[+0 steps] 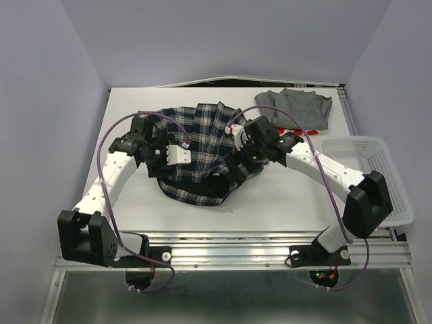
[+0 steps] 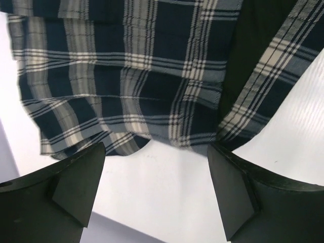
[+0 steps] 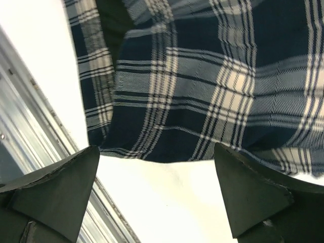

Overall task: Fold and stack the skirts
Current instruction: Flatten the skirt out

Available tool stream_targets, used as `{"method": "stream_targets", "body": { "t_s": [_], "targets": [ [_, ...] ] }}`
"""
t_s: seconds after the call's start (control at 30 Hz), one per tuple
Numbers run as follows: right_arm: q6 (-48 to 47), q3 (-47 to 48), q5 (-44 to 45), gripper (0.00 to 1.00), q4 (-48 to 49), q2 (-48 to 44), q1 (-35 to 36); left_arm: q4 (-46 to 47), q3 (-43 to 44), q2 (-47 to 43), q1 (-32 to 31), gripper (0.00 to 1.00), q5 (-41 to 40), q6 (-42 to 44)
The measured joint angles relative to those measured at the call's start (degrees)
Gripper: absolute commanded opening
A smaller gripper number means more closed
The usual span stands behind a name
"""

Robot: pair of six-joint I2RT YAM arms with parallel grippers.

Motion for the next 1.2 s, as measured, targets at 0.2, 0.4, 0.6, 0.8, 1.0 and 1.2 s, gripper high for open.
{"method": "stream_targets", "body": {
  "t_s": [0.2,0.4,0.6,0.8,1.0,1.2],
  "targets": [
    [7.6,-1.0,8.1,1.00,2.0,0.1,4.1,11.2,-13.4,-5.9,-6.2,0.92,-8.2,-9.1],
    [11.2,-3.2,15.5,1.00,5.5,0.1,10.2,17.9,-17.9,-7.9,-8.1,0.91,-13.1,-13.3],
    [11.6,-7.5,28.3,0.90,8.1,4.3,11.5,24.1,-22.3,-7.9,-9.3,0.90,-17.2,-14.3],
    [11.0,-11.0,38.2,0.78,9.4,5.6,11.6,31.9,-26.5,-7.6,-9.6,0.74,-23.8,-14.3],
    [7.1,-15.8,43.1,0.70,11.1,1.9,11.3,36.8,-27.0,-7.5,-8.7,0.45,-29.0,-14.7],
    [1.3,-16.7,44.8,0.33,13.4,-0.7,6.6,35.4,-21.5,-6.8,-1.9,0.00,-26.0,-20.7]
  ]
}}
